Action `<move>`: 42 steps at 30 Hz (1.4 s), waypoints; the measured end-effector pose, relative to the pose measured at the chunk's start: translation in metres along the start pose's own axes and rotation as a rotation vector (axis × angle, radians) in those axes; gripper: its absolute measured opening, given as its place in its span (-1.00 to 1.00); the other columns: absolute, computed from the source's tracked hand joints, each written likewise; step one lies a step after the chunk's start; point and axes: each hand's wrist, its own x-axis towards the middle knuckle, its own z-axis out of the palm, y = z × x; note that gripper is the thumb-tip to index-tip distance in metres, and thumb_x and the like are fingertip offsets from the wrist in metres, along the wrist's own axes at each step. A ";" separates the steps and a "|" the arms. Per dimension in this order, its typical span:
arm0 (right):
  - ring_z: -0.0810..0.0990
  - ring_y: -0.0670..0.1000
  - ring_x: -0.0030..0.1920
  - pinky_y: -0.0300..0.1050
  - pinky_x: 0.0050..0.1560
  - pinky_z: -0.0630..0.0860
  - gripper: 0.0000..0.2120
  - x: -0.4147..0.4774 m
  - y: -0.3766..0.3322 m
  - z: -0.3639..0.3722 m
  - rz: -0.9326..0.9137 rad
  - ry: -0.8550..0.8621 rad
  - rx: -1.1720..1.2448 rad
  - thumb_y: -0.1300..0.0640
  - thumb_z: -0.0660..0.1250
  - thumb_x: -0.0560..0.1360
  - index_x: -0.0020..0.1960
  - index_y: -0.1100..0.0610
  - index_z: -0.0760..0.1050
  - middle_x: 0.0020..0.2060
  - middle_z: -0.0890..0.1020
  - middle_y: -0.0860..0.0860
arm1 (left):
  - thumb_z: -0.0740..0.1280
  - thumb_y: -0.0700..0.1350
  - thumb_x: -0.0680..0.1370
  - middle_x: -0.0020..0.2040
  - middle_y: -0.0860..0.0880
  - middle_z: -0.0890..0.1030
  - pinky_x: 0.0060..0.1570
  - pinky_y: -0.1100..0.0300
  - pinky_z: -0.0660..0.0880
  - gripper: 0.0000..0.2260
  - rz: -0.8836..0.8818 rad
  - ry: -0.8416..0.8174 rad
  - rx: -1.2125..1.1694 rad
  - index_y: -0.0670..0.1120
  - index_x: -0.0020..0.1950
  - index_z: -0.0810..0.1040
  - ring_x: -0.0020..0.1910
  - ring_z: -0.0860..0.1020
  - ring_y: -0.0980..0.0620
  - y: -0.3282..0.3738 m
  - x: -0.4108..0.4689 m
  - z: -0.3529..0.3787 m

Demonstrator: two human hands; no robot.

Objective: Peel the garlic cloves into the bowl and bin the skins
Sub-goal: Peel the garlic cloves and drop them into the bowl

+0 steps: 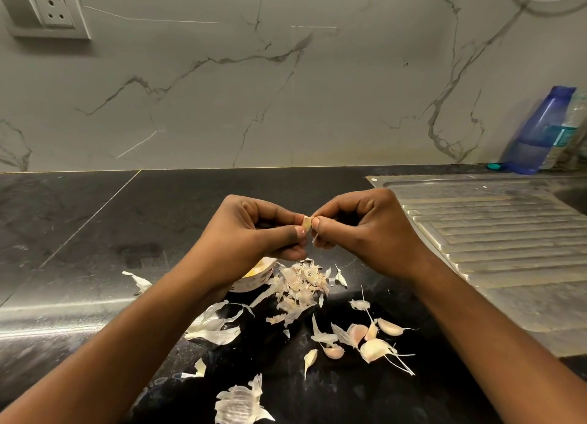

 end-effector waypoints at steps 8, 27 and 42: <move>0.76 0.06 -0.27 -0.12 -0.19 0.70 -0.95 0.001 0.001 -0.003 0.040 0.064 0.024 0.26 0.51 0.56 -0.06 0.23 0.74 -0.28 0.75 0.03 | 0.46 -0.24 0.40 -0.07 -0.30 0.74 -0.12 0.17 0.71 -0.70 -0.054 0.018 -0.162 -0.27 0.12 0.70 -0.13 0.76 -0.17 0.002 0.001 -0.001; 0.76 0.08 -0.17 -0.14 -0.15 0.69 -0.89 0.003 -0.002 0.007 0.228 -0.064 0.273 0.25 0.51 0.55 0.04 0.26 0.73 -0.15 0.77 0.14 | 0.49 -0.35 0.48 -0.11 -0.20 0.77 -0.11 0.13 0.72 -0.80 0.072 0.081 -0.006 -0.21 0.09 0.70 -0.13 0.77 -0.16 -0.002 -0.001 0.003; 0.75 0.11 -0.24 -0.14 -0.20 0.70 -0.91 0.001 -0.004 0.006 0.266 -0.057 0.305 0.27 0.49 0.54 0.02 0.25 0.73 -0.20 0.76 0.18 | 0.47 -0.39 0.51 -0.11 -0.20 0.76 -0.10 0.11 0.73 -0.83 0.060 0.081 -0.018 -0.24 0.08 0.69 -0.12 0.77 -0.18 -0.005 0.000 0.004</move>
